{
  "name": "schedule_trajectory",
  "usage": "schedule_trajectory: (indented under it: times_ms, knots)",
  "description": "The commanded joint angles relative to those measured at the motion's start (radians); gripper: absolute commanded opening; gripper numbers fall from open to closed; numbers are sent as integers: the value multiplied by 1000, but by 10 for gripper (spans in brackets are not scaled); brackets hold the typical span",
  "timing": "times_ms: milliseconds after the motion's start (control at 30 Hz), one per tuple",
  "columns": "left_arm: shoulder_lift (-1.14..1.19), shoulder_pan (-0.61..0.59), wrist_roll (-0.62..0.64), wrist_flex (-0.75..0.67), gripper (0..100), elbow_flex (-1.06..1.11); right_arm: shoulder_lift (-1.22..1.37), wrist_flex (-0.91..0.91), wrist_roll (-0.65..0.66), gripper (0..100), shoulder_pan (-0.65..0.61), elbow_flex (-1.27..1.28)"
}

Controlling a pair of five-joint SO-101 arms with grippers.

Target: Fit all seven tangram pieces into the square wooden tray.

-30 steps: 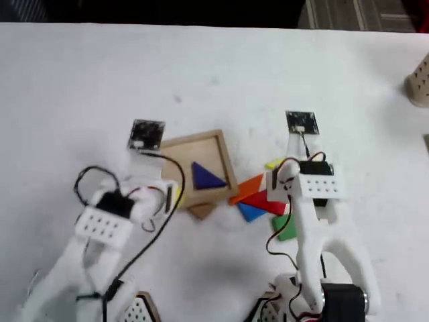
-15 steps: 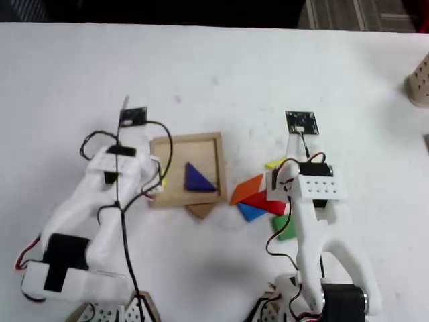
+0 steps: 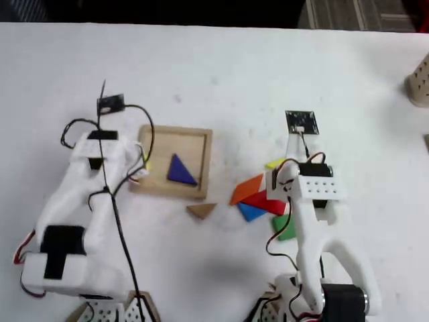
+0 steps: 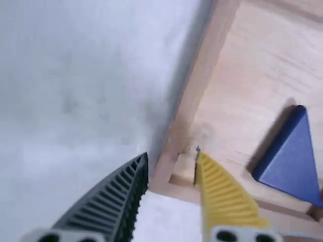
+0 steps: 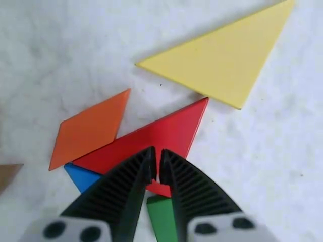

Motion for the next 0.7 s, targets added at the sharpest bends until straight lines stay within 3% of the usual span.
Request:
schedule_trajectory:
  times_ms: [0,133,233,433,667]
  knots:
    - [-199,88,11,25,242,40,-38,-18,14,21,2,-8]
    - [-384,206,2,0,221,147,-38,-18,14,21,2,-8]
    - [-461,288,2,-98,190,247,-38,-18,14,21,2,-8]
    - [-317,380,2,-201,20,256,-38,-18,14,21,2,-8]
    - [-168,358,2,-201,24,181,-38,-18,14,21,2,-8]
